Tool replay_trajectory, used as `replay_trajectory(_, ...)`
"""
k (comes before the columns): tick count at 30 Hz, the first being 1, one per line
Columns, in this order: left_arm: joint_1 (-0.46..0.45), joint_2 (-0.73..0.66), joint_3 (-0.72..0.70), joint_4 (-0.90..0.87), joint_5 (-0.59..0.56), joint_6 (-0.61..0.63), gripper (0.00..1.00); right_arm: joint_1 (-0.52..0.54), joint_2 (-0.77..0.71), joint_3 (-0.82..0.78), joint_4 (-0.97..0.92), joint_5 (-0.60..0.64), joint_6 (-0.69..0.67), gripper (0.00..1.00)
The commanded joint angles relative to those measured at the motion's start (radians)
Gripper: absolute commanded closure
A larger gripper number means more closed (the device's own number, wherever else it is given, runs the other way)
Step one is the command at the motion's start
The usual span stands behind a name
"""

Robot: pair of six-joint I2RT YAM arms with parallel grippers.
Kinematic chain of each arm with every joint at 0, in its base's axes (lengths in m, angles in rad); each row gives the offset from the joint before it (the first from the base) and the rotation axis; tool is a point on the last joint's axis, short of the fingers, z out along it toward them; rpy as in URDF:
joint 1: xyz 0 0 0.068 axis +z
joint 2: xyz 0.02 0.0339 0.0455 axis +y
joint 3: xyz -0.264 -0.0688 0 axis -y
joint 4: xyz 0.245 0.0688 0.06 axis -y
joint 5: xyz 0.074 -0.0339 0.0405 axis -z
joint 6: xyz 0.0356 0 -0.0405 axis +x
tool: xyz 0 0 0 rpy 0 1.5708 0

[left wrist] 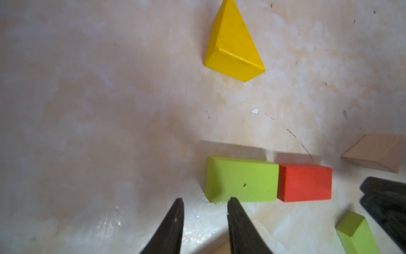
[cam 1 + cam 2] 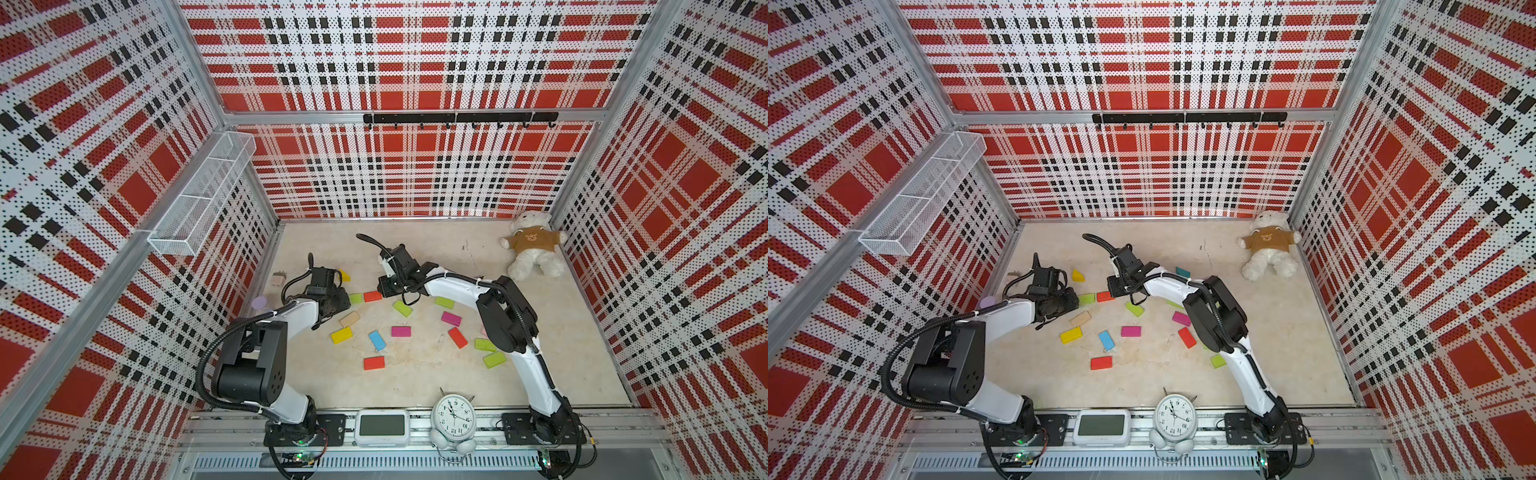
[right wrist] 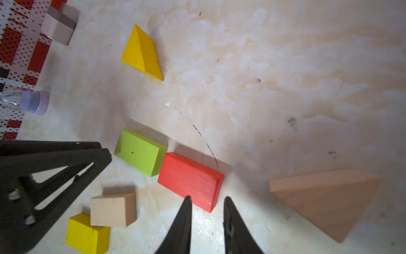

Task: Assemble a carrot with building blocks
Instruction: Assemble the building block at the center of the board.

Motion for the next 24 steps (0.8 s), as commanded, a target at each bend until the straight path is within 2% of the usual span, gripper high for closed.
replay_trajectory(1, -0.009, 0.004, 0.025, 0.042, 0.025, 0.008, 0.61, 0.006, 0.026, 0.037, 0.009, 0.005, -0.007, 0.66)
replay_trajectory(7, -0.016, 0.042, 0.046, 0.047, 0.04, 0.011, 0.6, 0.006, 0.041, 0.038, 0.011, -0.003, 0.0, 0.57)
replay_trajectory(24, -0.038, 0.108, 0.079, 0.068, 0.051, 0.007, 0.59, 0.006, 0.086, 0.06, 0.024, -0.034, 0.023, 0.53)
